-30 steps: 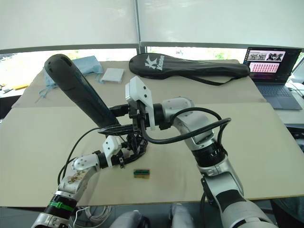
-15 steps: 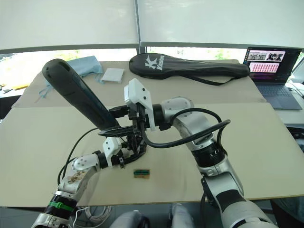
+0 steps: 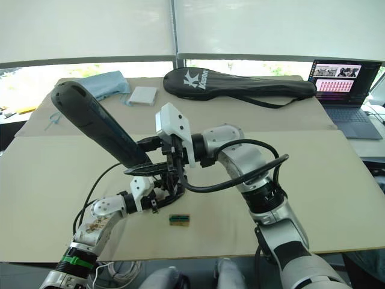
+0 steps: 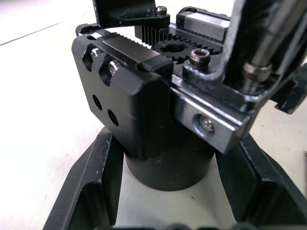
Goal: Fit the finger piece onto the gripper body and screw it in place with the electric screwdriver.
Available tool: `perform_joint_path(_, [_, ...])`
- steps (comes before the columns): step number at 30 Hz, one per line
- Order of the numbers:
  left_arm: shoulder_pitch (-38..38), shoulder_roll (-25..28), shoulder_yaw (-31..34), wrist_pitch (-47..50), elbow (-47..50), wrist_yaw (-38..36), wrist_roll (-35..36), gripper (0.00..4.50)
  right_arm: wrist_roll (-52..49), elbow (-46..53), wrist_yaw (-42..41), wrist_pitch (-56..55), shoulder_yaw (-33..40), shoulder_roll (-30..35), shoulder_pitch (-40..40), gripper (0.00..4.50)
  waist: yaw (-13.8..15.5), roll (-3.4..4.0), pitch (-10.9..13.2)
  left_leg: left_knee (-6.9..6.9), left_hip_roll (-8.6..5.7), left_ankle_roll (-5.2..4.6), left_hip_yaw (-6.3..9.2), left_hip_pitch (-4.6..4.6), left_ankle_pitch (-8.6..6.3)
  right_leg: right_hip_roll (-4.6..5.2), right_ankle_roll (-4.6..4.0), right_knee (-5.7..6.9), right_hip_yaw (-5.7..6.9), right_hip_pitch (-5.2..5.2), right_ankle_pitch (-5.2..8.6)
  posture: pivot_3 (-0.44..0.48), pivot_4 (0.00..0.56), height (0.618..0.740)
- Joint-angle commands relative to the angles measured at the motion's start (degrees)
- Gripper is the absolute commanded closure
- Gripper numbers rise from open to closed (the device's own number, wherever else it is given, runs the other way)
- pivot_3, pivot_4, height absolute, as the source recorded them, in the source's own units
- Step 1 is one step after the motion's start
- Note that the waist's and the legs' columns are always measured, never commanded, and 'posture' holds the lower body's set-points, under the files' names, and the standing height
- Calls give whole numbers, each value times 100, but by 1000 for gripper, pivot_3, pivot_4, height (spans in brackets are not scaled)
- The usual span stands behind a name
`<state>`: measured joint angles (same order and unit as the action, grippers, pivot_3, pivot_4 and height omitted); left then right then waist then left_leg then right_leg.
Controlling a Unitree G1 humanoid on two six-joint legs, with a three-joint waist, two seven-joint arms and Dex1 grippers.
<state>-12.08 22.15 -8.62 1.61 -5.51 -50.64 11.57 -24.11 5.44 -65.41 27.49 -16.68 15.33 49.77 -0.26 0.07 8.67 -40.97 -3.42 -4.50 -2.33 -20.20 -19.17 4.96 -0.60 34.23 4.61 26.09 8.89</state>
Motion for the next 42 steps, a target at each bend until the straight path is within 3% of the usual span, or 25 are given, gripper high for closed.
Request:
perform_joint_path(1, [145,20,-144,174,-38,-64,-41,2227,-98,68,168,-75,265,34,-141,2572,1,0,0,0,0,0,0,0,0,0,0,0,0,0,0,0,150,740])
perform_joint_path(23, [148,48,-137,112,-126,-125,-36,2227,41,12,646,-204,186,25,-768,2572,-8,1,-13,2,1,4,0,15,2,0,0,0,-4,-11,0,0,150,740])
perform_joint_path(30, [176,43,-147,124,-98,-130,-32,2227,181,-66,799,-332,61,75,-976,2572,-35,2,-14,31,6,14,1,97,-7,0,-1,-15,-27,-88,5,0,150,740])
perform_joint_path(42, [168,60,-155,191,-40,-144,-28,2227,317,71,793,-646,-235,98,-986,2572,-36,1,-18,31,10,11,4,101,-6,0,-3,-14,-43,-89,7,0,150,740])
